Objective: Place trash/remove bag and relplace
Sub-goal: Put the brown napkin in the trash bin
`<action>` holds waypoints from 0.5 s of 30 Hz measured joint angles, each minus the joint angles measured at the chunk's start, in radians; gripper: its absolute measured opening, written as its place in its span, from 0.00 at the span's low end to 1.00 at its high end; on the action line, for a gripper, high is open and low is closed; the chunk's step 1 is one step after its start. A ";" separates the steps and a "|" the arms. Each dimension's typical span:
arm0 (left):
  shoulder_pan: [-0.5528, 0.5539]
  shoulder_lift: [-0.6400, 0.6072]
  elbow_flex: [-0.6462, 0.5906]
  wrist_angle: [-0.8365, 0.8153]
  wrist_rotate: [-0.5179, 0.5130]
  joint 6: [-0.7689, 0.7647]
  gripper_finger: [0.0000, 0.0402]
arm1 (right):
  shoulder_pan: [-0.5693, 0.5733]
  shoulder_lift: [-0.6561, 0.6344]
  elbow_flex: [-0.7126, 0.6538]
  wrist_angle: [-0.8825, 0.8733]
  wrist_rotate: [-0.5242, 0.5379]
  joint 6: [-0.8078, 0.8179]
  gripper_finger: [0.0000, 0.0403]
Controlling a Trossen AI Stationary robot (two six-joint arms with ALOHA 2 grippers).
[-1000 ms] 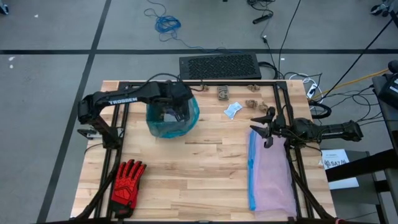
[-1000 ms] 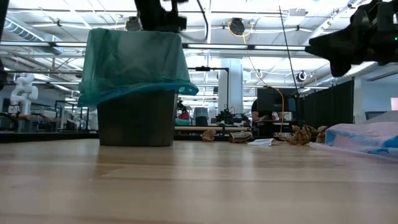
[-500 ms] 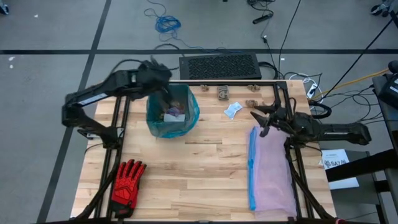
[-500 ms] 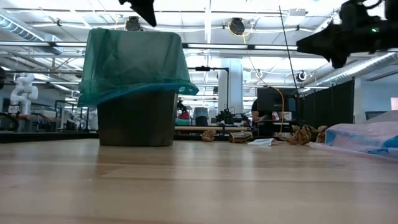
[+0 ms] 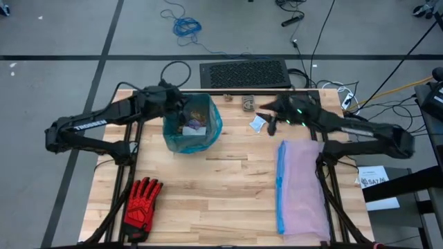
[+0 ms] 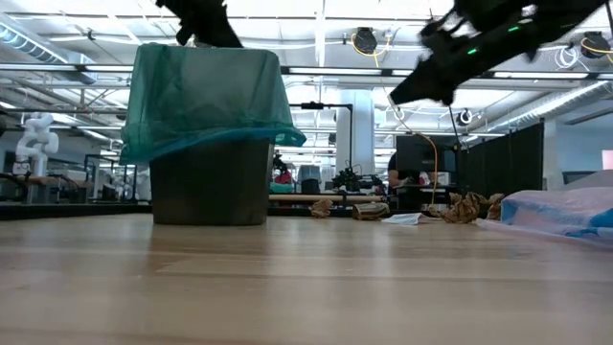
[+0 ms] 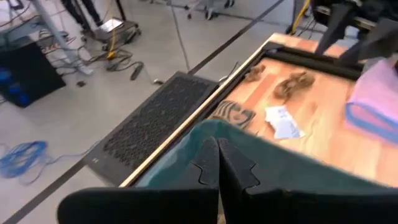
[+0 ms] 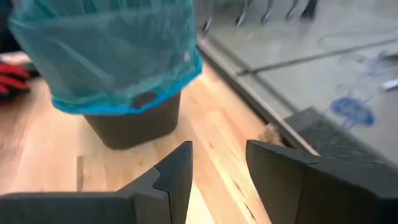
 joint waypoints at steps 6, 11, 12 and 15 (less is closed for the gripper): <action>0.000 -0.027 -0.024 -0.056 -0.062 0.000 0.00 | -0.141 0.365 0.239 -0.028 -0.221 -0.093 0.36; 0.012 -0.057 -0.025 -0.033 -0.079 0.030 0.00 | -0.197 0.631 0.474 -0.158 -0.214 -0.220 0.36; 0.017 -0.060 -0.025 -0.027 -0.076 0.034 0.00 | -0.206 0.683 0.526 -0.183 -0.211 -0.235 0.36; 0.032 -0.060 -0.025 -0.030 -0.072 0.035 0.00 | -0.229 0.821 0.660 -0.258 -0.181 -0.275 0.36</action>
